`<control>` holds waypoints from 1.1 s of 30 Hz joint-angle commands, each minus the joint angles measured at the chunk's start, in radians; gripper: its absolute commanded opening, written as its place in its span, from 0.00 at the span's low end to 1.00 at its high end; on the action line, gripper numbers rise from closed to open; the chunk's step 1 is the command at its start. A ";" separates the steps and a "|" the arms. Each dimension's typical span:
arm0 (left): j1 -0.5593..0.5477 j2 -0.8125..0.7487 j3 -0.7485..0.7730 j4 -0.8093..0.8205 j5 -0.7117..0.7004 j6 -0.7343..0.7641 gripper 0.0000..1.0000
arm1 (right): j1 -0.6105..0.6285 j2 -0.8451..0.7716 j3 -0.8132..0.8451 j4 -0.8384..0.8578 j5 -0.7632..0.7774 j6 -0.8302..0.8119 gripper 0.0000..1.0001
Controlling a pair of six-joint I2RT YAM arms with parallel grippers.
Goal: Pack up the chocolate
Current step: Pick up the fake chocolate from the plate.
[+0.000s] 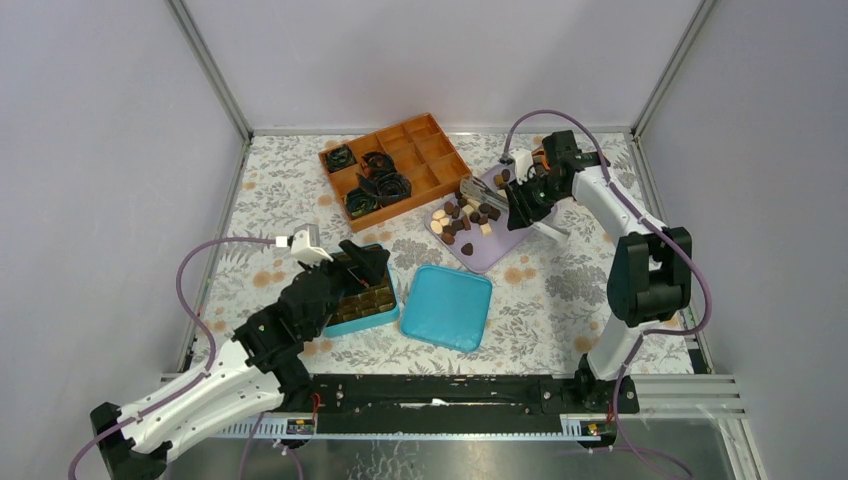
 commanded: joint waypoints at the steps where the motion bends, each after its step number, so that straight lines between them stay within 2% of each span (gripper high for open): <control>1: 0.008 -0.014 0.011 0.055 0.012 -0.010 0.99 | 0.005 0.054 0.080 0.025 0.051 -0.032 0.40; 7: 0.012 -0.056 -0.017 0.057 -0.003 -0.024 0.99 | 0.005 0.132 0.140 0.012 0.069 -0.040 0.40; 17: 0.020 -0.039 -0.016 0.054 0.007 -0.023 0.99 | 0.025 0.237 0.225 -0.003 0.116 -0.051 0.41; 33: 0.036 -0.026 -0.015 0.060 0.018 -0.018 0.99 | 0.055 0.289 0.253 0.022 0.176 -0.051 0.45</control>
